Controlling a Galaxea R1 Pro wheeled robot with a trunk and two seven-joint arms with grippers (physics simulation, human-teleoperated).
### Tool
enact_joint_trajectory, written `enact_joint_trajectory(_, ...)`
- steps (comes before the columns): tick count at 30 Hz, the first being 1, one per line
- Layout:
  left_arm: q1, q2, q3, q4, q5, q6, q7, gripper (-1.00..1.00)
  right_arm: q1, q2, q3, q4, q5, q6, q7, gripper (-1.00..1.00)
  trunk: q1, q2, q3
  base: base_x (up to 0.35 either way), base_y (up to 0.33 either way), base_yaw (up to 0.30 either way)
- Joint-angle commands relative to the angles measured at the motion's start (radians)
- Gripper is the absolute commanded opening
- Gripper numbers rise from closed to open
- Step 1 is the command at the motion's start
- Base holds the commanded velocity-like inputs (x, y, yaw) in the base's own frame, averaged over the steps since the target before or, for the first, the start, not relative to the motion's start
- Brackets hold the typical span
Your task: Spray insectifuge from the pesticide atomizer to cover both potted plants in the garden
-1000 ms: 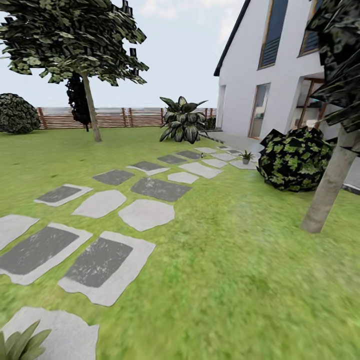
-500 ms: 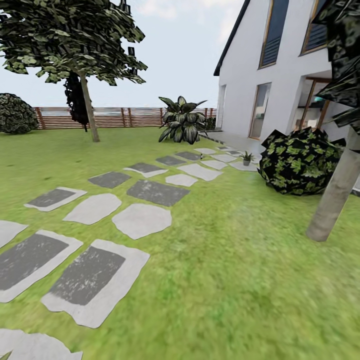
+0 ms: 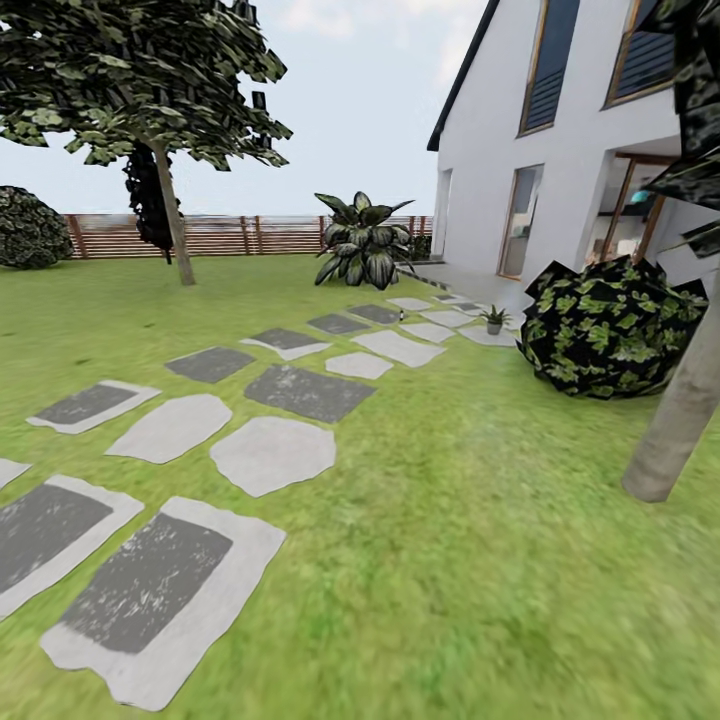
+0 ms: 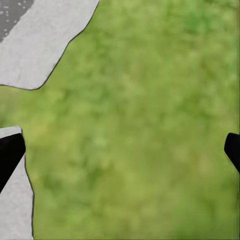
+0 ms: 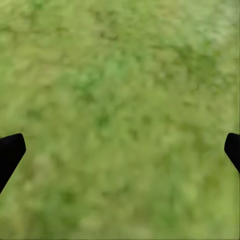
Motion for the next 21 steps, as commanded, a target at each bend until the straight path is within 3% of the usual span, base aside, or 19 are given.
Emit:
enact_joint_trajectory(1,-0.001,0.000,0.001,0.001,0.001,-0.003,0.000,1.00,-0.001,0.000,-0.001,0.001,0.000,-0.003,0.000,1.00,0.000,0.000,-0.001,0.333,-0.106,0.000)
enact_joint_trajectory(21,-0.001,0.000,0.002,0.002,0.002,-0.003,0.000,1.00,-0.001,0.000,0.000,0.001,0.000,-0.003,0.000,1.00,0.000,0.000,-0.001,0.333,-0.105,0.000)
